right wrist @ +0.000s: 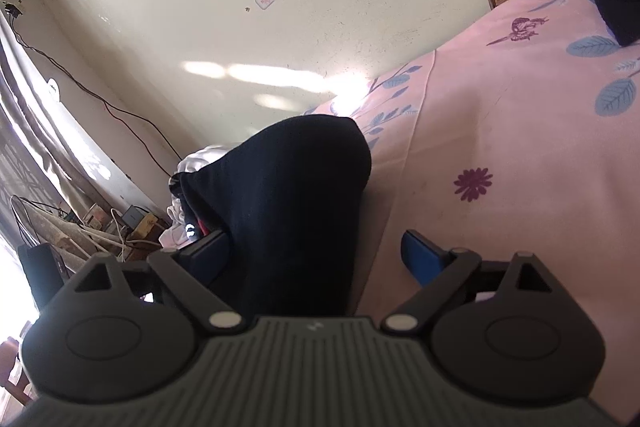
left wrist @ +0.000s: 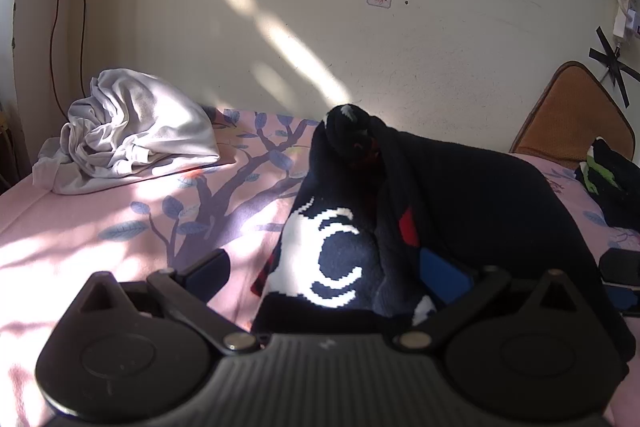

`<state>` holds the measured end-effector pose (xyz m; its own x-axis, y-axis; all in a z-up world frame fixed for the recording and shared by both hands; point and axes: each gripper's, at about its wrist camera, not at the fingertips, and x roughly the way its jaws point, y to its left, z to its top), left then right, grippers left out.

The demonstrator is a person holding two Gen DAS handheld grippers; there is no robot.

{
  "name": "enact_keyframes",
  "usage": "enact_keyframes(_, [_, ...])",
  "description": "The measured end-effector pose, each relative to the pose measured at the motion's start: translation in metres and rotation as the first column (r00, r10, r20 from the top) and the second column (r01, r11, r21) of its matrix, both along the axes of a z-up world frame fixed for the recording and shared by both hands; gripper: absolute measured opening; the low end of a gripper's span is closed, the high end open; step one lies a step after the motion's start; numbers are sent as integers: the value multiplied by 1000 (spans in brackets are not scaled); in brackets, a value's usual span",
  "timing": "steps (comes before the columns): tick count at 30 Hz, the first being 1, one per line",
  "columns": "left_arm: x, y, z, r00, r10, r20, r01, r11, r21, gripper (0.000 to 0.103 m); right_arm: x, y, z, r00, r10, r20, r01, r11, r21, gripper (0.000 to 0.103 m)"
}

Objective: Fold small clothes

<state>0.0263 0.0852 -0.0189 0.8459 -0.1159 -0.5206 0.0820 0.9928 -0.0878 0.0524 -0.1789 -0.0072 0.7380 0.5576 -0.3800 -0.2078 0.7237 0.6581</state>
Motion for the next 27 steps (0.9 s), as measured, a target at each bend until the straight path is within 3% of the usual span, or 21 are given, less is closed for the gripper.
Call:
enact_keyframes(9, [0, -1, 0, 1000, 0, -1, 0, 1000, 2, 103, 0, -1, -1, 1000, 2, 18, -2, 1000, 7, 98])
enact_keyframes(16, [-1, 5, -3, 999, -1, -48, -2, 999, -51, 103, 3, 4, 0, 998, 67, 13, -66, 997, -31, 103])
enact_keyframes(20, [-3, 3, -3, 998, 1, -57, -3, 999, -41, 103, 4, 5, 0, 996, 88, 3, -88, 995, -44, 103])
enact_keyframes(27, [-2, 13, -8, 994, -4, -111, -10, 992, -125, 103, 6, 4, 0, 995, 104, -3, -104, 993, -49, 103])
